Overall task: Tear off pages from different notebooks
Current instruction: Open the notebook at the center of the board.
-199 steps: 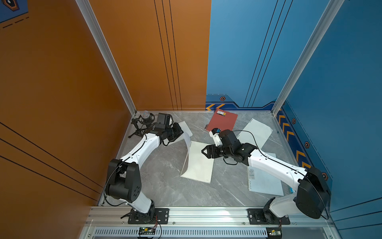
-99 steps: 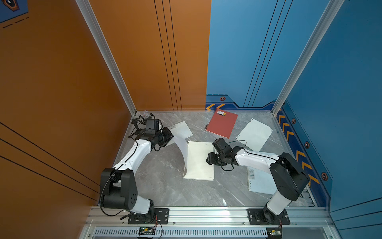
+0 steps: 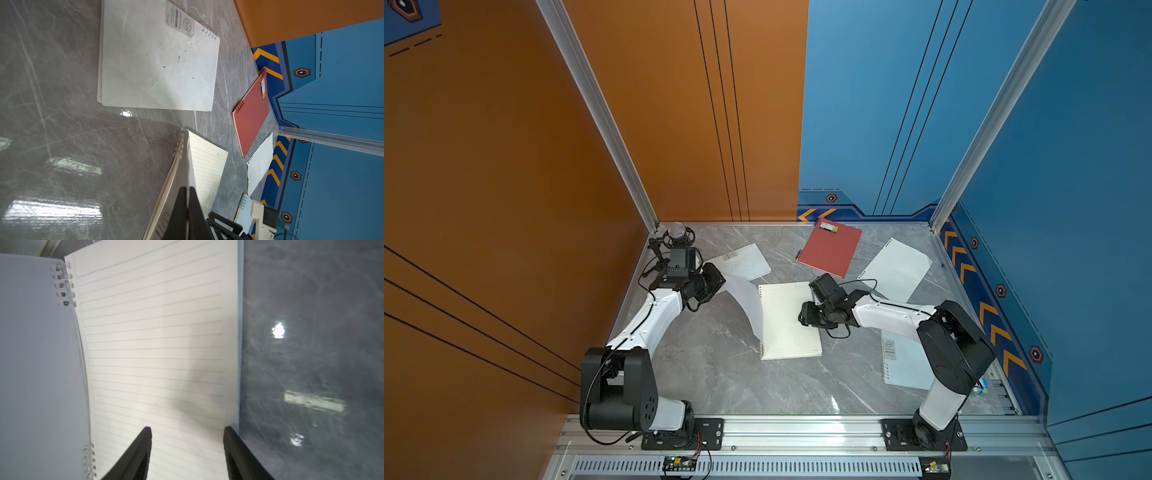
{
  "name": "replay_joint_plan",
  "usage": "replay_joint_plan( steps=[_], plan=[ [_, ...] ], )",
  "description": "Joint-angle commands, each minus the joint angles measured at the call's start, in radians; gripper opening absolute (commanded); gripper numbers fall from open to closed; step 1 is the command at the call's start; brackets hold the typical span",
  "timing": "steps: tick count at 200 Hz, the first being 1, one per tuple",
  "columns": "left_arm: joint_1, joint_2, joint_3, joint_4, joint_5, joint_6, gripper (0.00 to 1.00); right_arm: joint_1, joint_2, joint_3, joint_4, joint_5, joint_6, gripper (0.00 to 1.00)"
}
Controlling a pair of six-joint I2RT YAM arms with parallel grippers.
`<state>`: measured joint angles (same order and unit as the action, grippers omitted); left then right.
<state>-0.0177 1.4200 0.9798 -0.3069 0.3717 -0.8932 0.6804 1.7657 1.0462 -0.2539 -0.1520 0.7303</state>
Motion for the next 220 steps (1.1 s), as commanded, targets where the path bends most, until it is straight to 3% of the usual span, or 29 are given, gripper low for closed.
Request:
replay_joint_plan(
  steps=[1, 97, 140, 220],
  plan=[
    [0.008, -0.012, -0.025, -0.025, -0.021, 0.028, 0.00, -0.001, -0.009, -0.007, -0.034, 0.029, -0.012, 0.58],
    [0.004, -0.007, -0.017, -0.025, -0.013, 0.037, 0.00, -0.021, -0.040, -0.024, -0.090, 0.094, -0.074, 0.63],
    [-0.027, 0.010, 0.011, -0.026, 0.000, 0.037, 0.44, -0.012, -0.026, -0.007, -0.077, 0.057, -0.092, 0.57],
    [-0.062, 0.030, 0.037, -0.026, -0.004, 0.036, 0.48, -0.010, -0.026, -0.003, -0.073, 0.037, -0.105, 0.54]
  ],
)
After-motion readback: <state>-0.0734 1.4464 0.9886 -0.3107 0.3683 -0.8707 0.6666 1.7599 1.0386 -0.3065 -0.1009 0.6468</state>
